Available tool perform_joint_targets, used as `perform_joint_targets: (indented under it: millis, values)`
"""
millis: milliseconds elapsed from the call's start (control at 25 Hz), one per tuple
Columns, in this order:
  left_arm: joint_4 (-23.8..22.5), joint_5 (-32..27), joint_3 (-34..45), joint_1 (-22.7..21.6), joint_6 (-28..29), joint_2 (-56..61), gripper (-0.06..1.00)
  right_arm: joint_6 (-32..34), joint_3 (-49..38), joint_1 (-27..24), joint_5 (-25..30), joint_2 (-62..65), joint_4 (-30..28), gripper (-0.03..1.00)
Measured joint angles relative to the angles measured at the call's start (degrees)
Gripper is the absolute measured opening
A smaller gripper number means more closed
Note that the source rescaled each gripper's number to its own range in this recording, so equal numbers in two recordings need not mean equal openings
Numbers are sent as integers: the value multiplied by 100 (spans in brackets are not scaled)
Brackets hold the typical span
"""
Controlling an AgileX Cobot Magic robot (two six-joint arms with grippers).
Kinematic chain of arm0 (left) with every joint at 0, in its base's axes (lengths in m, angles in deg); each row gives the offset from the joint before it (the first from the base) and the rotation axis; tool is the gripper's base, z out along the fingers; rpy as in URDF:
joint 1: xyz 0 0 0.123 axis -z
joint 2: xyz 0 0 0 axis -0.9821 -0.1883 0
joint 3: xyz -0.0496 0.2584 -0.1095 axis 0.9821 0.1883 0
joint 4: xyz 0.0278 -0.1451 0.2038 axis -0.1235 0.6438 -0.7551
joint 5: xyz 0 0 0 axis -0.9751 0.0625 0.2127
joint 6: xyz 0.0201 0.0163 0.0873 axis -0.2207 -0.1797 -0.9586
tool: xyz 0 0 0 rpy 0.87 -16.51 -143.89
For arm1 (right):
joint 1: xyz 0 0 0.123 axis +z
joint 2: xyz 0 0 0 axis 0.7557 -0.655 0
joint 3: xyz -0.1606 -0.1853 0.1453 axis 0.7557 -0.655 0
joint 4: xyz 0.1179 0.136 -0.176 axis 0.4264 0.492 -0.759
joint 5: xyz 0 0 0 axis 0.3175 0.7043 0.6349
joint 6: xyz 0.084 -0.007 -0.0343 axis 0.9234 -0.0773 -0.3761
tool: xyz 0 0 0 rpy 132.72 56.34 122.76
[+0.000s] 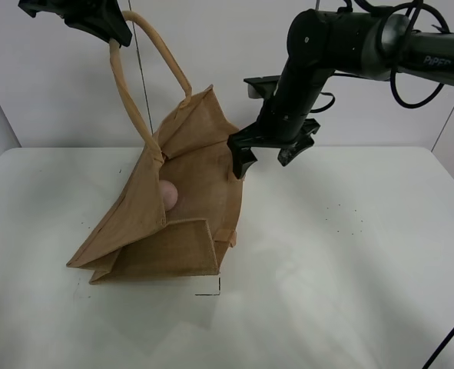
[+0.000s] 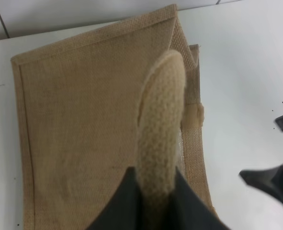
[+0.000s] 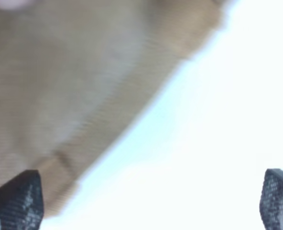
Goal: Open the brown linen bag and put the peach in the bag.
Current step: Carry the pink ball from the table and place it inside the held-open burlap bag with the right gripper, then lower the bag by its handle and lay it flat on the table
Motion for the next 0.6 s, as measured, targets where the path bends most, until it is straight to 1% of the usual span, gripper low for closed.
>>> perform_joint_targets:
  millis: [120, 480, 600]
  values:
    - [4, 0, 0, 0, 0, 0, 0, 131, 0, -371, 63, 0, -73, 100]
    - [6, 0, 0, 0, 0, 0, 0, 177, 0, -2002, 414, 0, -434, 100]
    - [6, 0, 0, 0, 0, 0, 0, 184, 0, -2353, 544, 0, -451, 100]
